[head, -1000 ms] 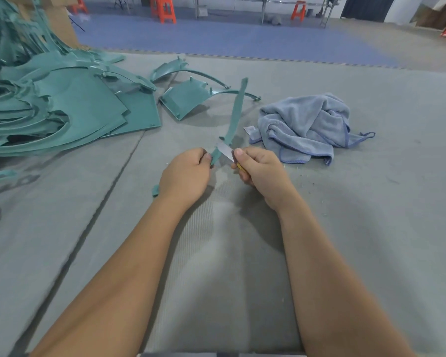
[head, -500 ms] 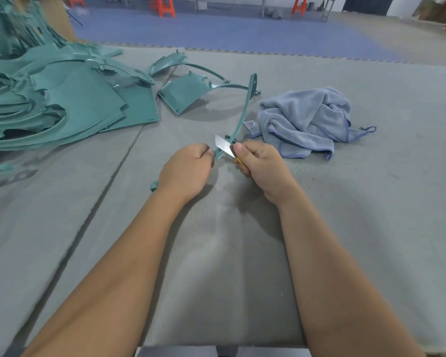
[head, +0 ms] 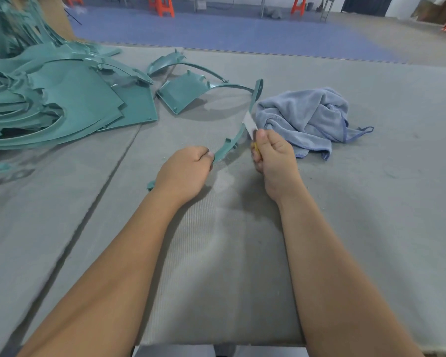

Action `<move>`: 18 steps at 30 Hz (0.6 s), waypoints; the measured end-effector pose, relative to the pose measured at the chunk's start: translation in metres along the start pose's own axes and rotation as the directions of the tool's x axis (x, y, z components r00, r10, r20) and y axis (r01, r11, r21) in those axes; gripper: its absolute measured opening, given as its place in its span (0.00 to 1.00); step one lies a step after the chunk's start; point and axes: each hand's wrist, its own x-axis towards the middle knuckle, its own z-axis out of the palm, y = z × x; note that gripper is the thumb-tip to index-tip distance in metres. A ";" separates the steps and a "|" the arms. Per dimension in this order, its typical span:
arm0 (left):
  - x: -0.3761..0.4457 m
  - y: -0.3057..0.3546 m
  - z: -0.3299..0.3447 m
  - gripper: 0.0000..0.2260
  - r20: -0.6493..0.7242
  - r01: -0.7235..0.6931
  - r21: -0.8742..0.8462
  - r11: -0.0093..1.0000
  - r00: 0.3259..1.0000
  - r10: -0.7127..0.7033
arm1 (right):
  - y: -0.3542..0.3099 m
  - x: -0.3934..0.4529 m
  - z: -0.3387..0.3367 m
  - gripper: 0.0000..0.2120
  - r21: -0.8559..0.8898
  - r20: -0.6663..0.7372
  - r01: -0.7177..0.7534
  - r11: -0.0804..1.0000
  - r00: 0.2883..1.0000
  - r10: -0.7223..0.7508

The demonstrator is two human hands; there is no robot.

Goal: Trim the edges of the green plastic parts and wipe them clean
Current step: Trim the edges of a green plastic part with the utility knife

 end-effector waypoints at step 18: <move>0.000 0.000 -0.002 0.16 0.017 -0.007 -0.039 0.999 1.000 0.008 | -0.002 -0.003 0.001 0.17 -0.042 0.133 -0.010 0.999 0.991 0.016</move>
